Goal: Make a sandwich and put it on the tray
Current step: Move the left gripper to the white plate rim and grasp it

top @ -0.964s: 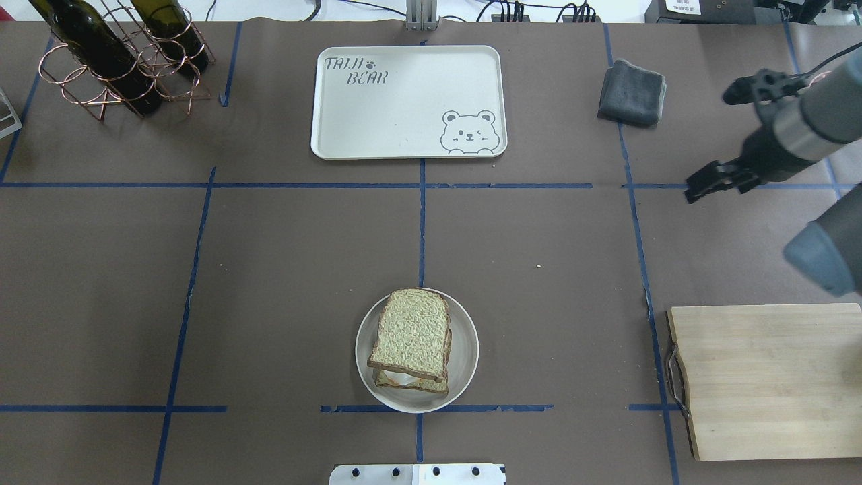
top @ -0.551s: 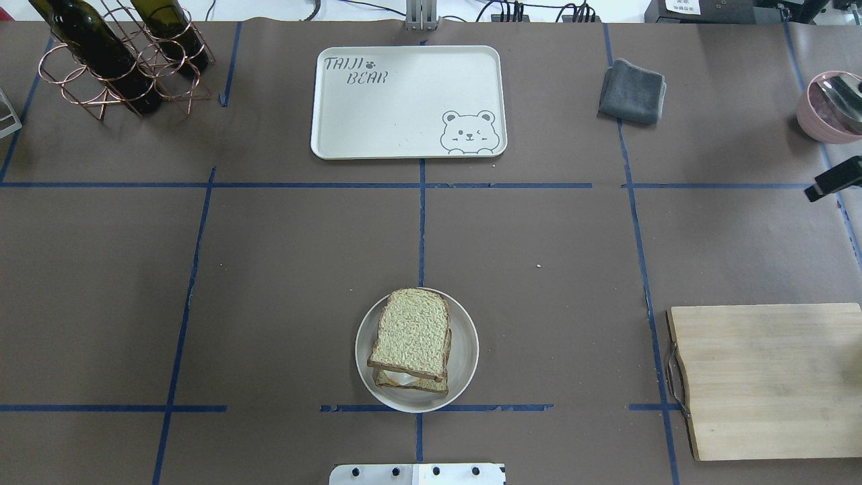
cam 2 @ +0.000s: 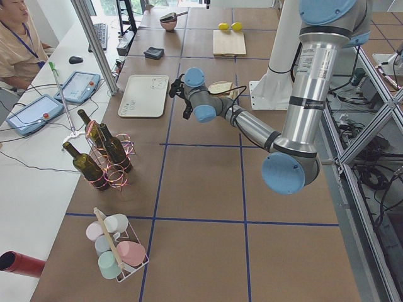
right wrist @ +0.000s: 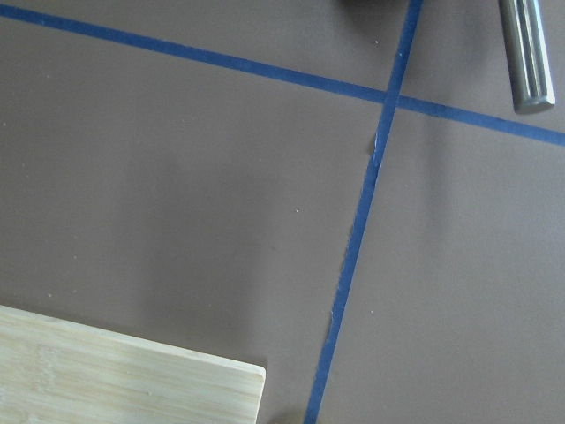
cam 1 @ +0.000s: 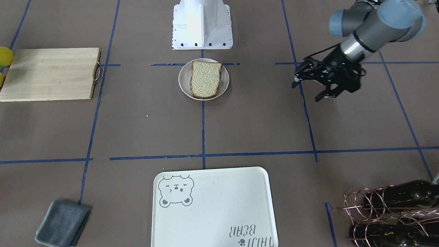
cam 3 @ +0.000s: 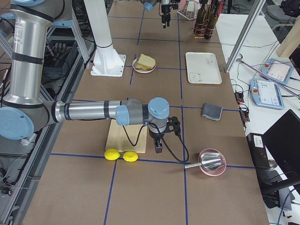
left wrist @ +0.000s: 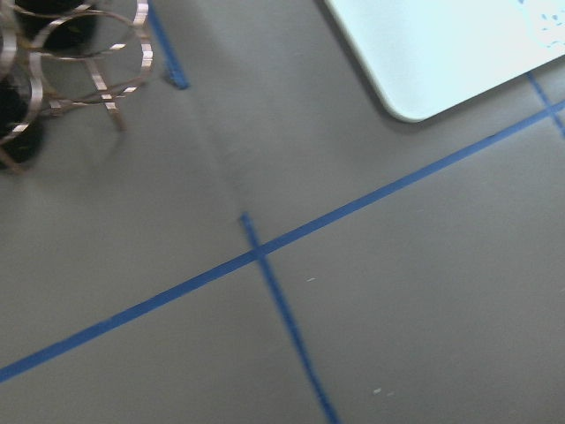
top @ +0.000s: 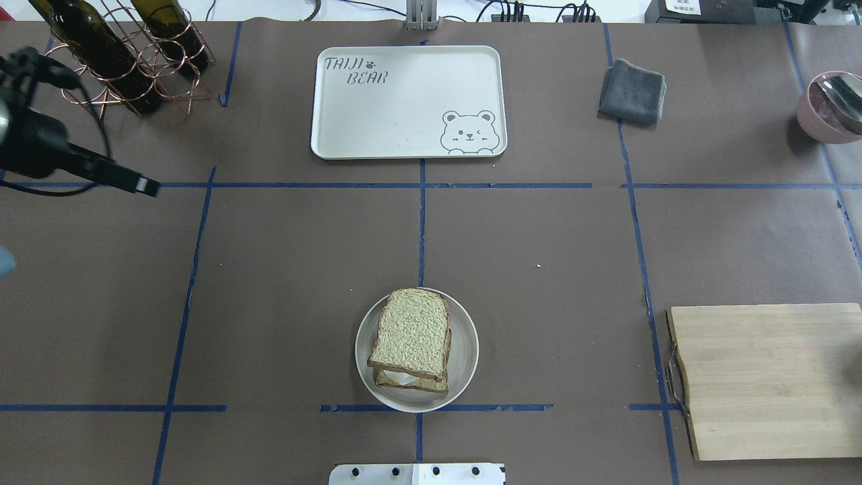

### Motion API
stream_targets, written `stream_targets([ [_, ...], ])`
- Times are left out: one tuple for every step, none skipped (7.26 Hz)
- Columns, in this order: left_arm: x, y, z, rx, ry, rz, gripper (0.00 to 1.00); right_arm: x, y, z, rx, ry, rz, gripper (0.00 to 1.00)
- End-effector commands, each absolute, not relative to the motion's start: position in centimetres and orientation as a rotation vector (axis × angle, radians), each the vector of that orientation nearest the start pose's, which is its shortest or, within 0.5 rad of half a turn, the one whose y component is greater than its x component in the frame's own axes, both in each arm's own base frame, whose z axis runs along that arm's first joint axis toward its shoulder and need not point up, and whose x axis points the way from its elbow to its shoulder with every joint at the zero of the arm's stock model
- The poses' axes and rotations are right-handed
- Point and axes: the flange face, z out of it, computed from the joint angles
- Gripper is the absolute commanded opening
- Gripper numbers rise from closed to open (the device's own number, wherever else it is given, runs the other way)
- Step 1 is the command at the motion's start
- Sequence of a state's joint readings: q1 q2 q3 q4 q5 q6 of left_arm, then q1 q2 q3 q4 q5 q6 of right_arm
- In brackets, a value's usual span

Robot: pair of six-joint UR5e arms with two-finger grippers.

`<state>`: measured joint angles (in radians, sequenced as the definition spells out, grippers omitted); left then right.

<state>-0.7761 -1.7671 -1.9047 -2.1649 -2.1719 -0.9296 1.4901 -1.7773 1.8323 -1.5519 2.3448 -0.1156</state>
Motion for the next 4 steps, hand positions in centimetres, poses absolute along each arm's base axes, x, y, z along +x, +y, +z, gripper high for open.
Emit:
stream_targets([
  [43.7,-35.8,29.0,0.18,1.212,0.077,0.89,3.9,-40.4,63.1,0.08,-0.763,-0.215,1.0],
  [46.3,-34.1,28.4,0.145,1.218,0.013,0.69,3.9,-40.3,63.2,0.079,-0.763,-0.215,1.0],
  [48.9,-33.4,28.6,0.144,1.202,-0.018,0.63,4.0,-40.2,63.2,0.081,-0.763,-0.214,1.0],
  [50.8,-33.2,29.5,0.142,1.178,-0.019,0.63,4.0,-40.2,63.1,0.082,-0.763,-0.214,1.0],
])
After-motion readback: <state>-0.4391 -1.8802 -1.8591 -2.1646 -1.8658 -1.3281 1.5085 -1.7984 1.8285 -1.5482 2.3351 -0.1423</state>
